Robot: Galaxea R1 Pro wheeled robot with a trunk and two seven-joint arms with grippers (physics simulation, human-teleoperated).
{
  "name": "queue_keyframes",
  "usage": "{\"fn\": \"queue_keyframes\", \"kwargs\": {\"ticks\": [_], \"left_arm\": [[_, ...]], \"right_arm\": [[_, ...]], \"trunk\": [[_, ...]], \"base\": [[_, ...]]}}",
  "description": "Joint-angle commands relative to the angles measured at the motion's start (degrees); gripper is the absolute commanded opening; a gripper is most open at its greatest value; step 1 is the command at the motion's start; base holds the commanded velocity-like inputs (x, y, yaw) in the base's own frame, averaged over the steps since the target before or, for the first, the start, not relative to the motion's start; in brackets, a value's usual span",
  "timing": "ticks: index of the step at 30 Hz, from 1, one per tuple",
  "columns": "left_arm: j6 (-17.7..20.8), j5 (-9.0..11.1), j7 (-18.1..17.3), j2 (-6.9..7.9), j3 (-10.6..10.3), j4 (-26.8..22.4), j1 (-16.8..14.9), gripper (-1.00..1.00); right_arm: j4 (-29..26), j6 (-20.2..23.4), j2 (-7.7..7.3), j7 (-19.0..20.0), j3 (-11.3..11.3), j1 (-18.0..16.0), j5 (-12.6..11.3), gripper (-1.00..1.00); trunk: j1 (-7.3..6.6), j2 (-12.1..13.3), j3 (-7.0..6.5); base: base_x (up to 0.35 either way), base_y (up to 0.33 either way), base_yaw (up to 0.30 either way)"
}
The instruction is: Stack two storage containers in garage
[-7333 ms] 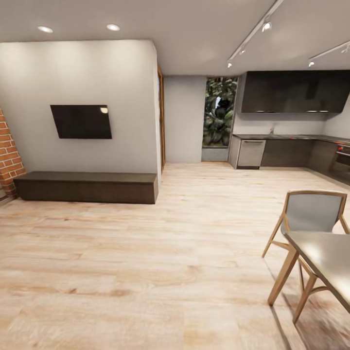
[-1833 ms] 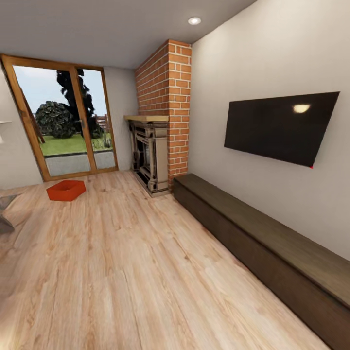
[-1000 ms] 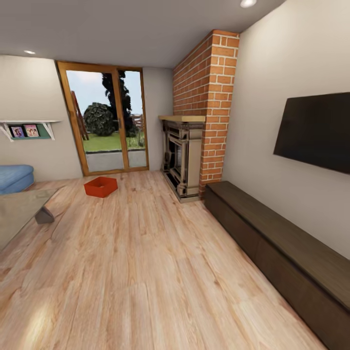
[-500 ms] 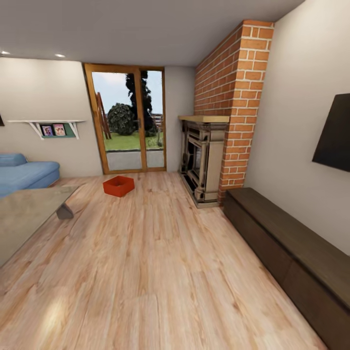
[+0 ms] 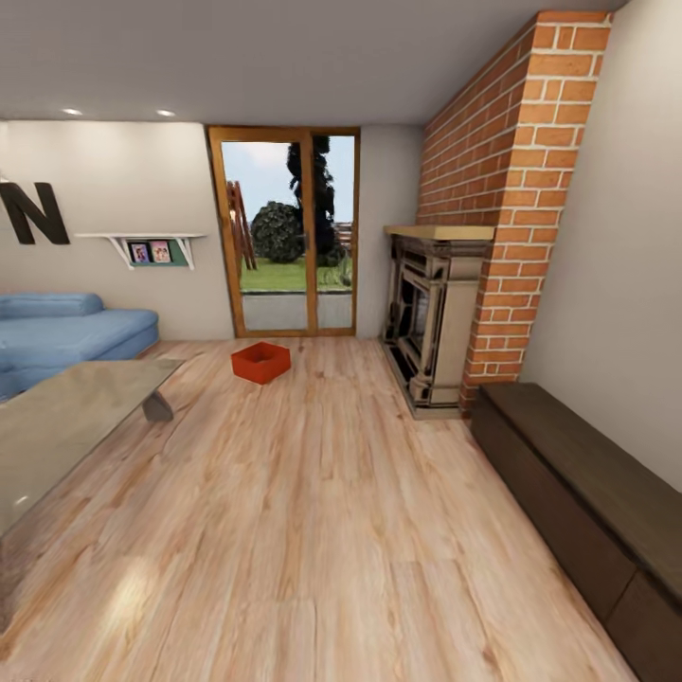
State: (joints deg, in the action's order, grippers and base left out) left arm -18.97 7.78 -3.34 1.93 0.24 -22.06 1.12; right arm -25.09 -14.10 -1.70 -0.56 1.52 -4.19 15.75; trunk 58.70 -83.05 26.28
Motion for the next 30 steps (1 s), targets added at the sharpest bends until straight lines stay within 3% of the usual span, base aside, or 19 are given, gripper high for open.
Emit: {"fn": "queue_keyframes", "kwargs": {"ticks": [1,18,30], "left_arm": [[-0.01,0.58,-0.35,0.01,0.02,-0.09,0.03,1.0],[-0.01,0.57,-0.35,0.01,0.02,-0.09,0.03,1.0],[-0.01,0.66,-0.35,0.01,0.02,-0.09,0.03,1.0]], "right_arm": [[0.04,-0.14,-0.03,-0.07,0.15,-0.05,0.15,1.0],[0.04,-0.14,0.0,-0.14,0.11,-0.05,0.15,1.0],[0.04,-0.14,-0.01,-0.14,0.06,-0.06,0.11,1.0]], "trunk": [[0.03,-0.02,0.05],[0.03,-0.02,0.05],[0.03,-0.02,0.05]], "base": [[0.3,-0.201,0.286],[0.296,-0.2,0.297],[0.211,-0.017,0.298]]}}
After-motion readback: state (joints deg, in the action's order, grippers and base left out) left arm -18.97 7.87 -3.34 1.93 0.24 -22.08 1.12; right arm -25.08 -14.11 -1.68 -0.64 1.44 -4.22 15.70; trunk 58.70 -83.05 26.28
